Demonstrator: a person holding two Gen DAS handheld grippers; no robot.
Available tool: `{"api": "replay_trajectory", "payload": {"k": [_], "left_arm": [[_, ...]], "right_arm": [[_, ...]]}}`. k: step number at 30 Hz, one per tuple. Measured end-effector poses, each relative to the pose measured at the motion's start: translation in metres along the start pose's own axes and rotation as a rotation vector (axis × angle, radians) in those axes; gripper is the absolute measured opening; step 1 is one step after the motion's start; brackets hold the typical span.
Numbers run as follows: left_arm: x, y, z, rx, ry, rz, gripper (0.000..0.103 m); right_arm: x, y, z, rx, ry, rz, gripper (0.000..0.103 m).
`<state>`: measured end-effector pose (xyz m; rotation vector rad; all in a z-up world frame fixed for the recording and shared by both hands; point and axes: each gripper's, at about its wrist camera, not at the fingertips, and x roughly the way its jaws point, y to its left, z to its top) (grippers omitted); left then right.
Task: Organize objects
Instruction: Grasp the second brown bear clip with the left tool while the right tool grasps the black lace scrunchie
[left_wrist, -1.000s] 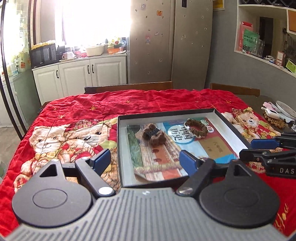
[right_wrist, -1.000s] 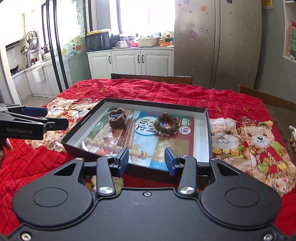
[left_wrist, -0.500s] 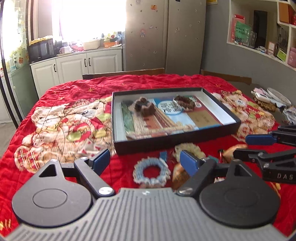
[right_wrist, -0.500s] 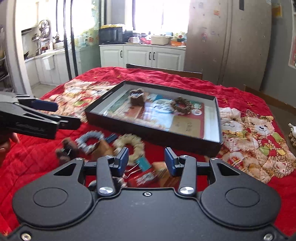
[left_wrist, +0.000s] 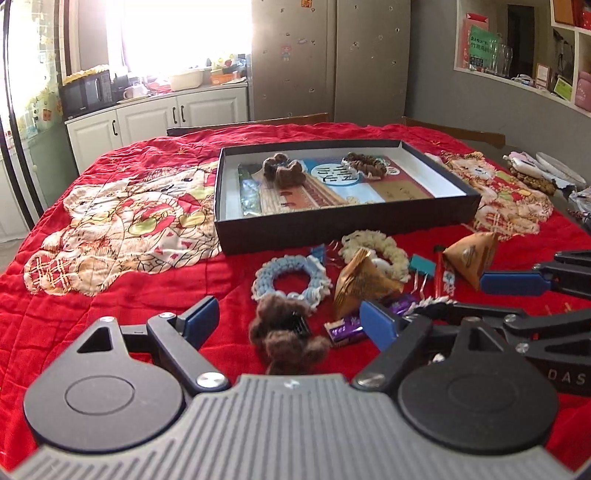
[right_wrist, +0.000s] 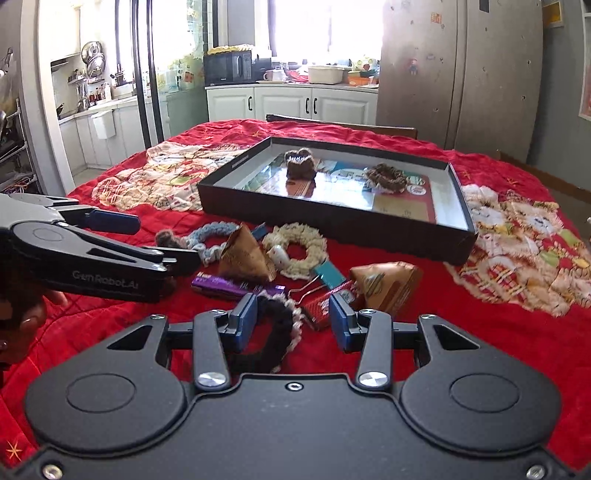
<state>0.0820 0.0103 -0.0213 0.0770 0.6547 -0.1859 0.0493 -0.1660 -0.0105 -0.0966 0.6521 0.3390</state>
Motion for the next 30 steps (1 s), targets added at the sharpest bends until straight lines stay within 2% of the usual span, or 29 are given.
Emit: {"api": "replay_trajectory", "payload": {"k": [13,19,26,30], "left_arm": [[0.015,0.007,-0.015,-0.044,0.011,0.005,0.088],[0.018,0.008,-0.016,-0.047,-0.001,0.006,0.08],[0.018,0.012,-0.016,-0.068,0.0,-0.012,0.06],[0.017,0.015,-0.016,-0.088,0.003,-0.022,0.051]], "right_arm": [[0.013,0.003,-0.012,0.021,0.021,0.015,0.036],[0.017,0.003,-0.014,0.025,0.03,0.023,0.032],[0.02,0.002,-0.015,0.037,0.042,0.036,0.022],[0.02,0.002,-0.016,0.037,0.039,0.037,0.019]]}}
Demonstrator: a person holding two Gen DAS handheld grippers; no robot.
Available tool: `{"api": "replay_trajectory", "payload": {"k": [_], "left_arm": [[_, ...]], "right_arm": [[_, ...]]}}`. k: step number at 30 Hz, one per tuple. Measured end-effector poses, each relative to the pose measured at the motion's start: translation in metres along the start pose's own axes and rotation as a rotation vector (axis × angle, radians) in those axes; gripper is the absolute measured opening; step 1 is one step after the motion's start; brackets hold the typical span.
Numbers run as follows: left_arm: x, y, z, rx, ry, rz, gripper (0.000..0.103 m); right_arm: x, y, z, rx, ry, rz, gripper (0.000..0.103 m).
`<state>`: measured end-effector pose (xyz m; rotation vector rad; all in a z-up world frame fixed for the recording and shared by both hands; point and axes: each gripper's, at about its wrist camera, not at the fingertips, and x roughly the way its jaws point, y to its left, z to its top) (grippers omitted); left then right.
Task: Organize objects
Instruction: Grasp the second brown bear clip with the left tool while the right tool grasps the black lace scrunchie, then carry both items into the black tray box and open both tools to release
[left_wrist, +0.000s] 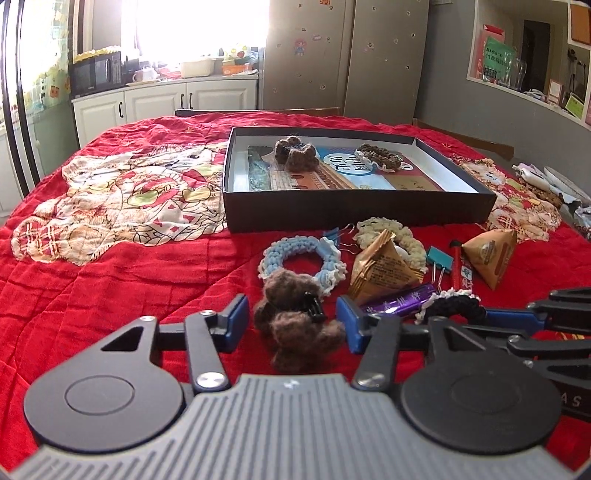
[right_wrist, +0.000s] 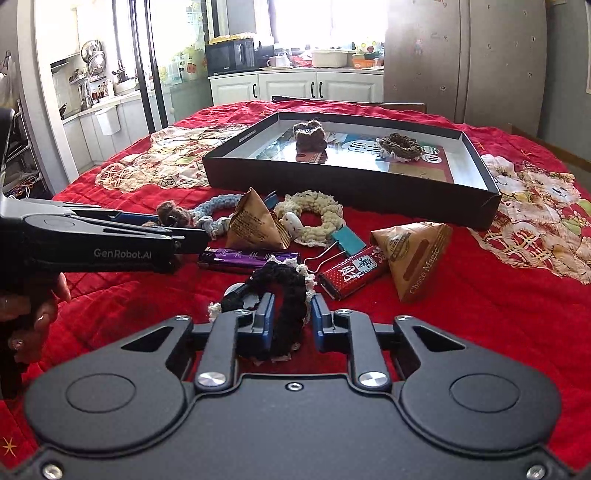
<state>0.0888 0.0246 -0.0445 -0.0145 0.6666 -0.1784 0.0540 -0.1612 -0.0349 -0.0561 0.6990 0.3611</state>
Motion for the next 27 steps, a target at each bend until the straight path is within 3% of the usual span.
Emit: {"api": "replay_trajectory", "payload": {"k": [3,15,27], "left_arm": [[0.005,0.003,-0.002,-0.007,0.029,0.01,0.042],[0.0,0.011,-0.002,-0.053,0.025,-0.02,0.029],[-0.014,0.006,0.007,-0.052,0.004,-0.076,0.029]], "right_arm": [[0.0,0.0,0.0,0.0,0.002,0.0,0.017],[-0.002,0.002,0.0,-0.01,-0.017,-0.004,0.013],[-0.016,-0.001,0.006,-0.008,-0.067,-0.015,0.012]]}}
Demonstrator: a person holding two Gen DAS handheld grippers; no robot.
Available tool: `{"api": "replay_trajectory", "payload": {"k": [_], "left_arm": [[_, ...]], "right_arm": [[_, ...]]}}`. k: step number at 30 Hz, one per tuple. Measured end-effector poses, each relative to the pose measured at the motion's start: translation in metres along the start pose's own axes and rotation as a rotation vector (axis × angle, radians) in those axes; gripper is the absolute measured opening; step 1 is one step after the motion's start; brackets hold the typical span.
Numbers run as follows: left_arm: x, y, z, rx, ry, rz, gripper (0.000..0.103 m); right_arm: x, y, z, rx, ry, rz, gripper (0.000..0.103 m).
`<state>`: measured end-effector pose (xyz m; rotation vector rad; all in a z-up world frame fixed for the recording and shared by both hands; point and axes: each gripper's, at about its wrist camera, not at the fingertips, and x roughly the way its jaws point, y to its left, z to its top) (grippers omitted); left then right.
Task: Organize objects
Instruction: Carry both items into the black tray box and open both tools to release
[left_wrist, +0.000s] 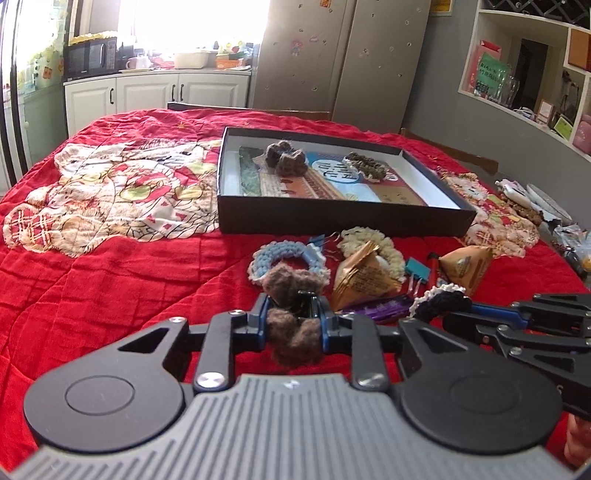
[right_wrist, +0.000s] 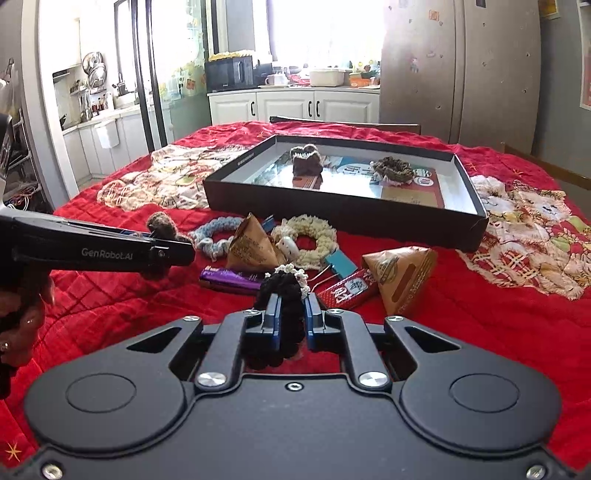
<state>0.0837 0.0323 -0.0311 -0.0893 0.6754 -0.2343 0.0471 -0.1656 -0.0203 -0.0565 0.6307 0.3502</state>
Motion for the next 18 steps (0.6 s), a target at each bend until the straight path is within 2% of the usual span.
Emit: {"api": "replay_trajectory", "payload": {"k": [18], "left_arm": [[-0.011,-0.016,0.027,0.073,-0.068,-0.024,0.029]], "right_arm": [[-0.032,-0.007,0.039,-0.05,-0.096,-0.009,0.012]]}}
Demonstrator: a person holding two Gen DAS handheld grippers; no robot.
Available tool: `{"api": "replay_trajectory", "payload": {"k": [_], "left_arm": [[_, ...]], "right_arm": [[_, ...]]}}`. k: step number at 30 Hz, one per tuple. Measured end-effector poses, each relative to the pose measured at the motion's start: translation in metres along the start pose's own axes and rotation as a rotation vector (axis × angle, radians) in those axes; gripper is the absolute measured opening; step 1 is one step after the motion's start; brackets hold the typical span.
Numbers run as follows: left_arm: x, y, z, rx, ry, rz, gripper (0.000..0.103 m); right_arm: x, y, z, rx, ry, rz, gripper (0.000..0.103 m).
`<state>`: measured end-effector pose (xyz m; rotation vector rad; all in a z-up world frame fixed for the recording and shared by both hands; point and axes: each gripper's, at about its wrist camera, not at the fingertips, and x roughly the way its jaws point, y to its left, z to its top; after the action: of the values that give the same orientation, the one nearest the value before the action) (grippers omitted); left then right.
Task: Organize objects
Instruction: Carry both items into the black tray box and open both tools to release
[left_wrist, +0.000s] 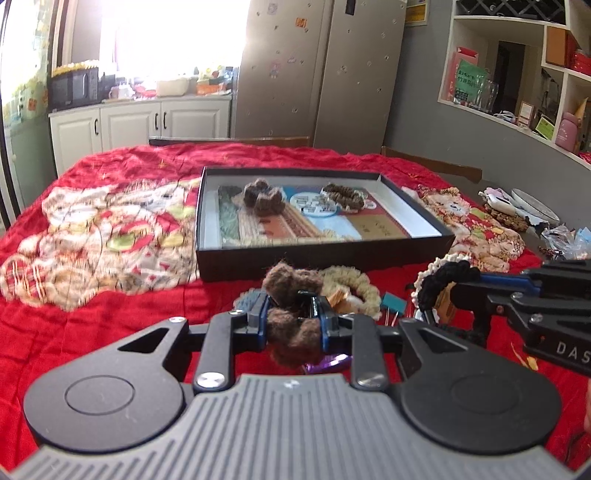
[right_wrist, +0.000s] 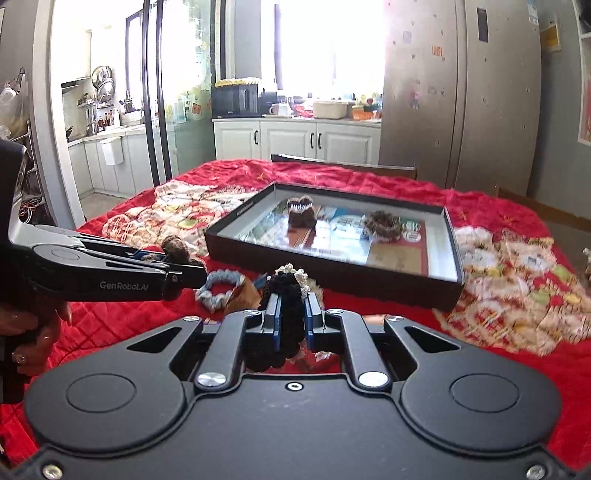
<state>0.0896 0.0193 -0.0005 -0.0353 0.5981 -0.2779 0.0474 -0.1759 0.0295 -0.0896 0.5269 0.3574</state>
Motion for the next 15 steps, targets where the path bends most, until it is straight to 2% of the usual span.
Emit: {"api": "replay_trajectory", "payload": {"k": [7,15], "left_arm": [[0.003,-0.003,0.022,0.031,-0.051,0.006,0.03],[0.024,0.001,0.051,0.032,-0.056,0.012,0.03]], "right_arm": [[0.001,-0.011,0.028,-0.031,-0.044,-0.025,0.012],[0.025,-0.025,0.057,-0.035,-0.055,-0.026,0.012]]}}
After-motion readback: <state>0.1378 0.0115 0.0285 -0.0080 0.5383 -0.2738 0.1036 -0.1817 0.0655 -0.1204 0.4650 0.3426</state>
